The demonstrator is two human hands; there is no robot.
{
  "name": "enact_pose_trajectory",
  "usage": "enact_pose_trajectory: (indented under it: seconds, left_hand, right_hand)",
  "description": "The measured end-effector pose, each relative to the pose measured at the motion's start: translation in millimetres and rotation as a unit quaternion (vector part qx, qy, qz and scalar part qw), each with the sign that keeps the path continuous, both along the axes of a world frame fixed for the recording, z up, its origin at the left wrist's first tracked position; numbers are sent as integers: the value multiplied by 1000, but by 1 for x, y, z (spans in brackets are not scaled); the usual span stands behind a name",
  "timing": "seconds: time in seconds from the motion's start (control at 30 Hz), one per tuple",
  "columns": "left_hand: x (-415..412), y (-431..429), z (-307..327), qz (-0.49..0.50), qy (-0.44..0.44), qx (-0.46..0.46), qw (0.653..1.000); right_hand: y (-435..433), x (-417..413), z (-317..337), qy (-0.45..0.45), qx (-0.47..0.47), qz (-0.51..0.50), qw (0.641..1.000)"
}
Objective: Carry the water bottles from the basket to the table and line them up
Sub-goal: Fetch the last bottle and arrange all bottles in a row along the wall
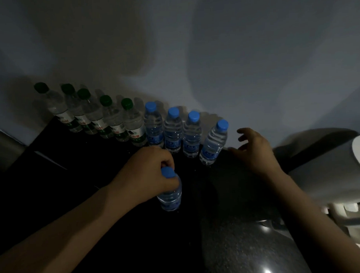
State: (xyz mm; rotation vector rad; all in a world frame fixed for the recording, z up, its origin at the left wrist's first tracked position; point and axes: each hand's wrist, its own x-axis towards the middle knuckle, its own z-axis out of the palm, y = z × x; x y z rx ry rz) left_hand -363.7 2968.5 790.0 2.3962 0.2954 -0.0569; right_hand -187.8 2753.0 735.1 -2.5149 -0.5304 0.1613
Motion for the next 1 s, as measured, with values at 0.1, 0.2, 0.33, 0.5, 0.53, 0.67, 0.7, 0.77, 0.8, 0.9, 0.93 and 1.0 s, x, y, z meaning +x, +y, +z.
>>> enact_pose_trajectory:
  seconds: [0.1, 0.2, 0.33, 0.5, 0.53, 0.67, 0.7, 0.77, 0.8, 0.9, 0.93, 1.0]
  left_hand:
    - [13, -8, 4, -30, -7, 22, 999]
    - [30, -20, 8, -58, -12, 47, 997]
    - [55, -41, 14, -94, -24, 62, 993]
    - [84, -69, 18, -122, -35, 74, 989]
    - [90, -74, 19, -126, -38, 76, 988]
    - [115, -92, 17, -157, -36, 90, 983]
    - [121, -96, 15, -164, -34, 90, 982]
    - [132, -105, 13, -174, -34, 92, 980]
    - [137, -109, 11, -179, -36, 94, 979]
    - [151, -117, 6, -194, -37, 96, 975]
    - [155, -119, 4, -199, -34, 95, 975]
    - [164, -122, 2, -207, -31, 93, 973]
  right_hand:
    - [-29, -25, -12, 5, -10, -1, 1000]
    - [-55, -47, -25, 29, -22, -21, 999]
    - [-83, -74, -42, 57, -13, -52, 997]
    - [-107, -96, -55, 75, 5, -84, 994]
    - [-111, -99, -56, 79, 11, -93, 993]
    - [-120, -104, -61, 85, 19, -121, 989]
    - [-122, -105, -62, 87, 15, -126, 988]
    - [-125, -106, -65, 92, 3, -131, 987]
    - [-126, -107, -67, 95, -4, -132, 987]
    - [-129, -108, -70, 110, -39, -117, 986]
    - [-130, -108, -72, 115, -55, -109, 986]
    - [-131, -108, -75, 122, -86, -92, 984]
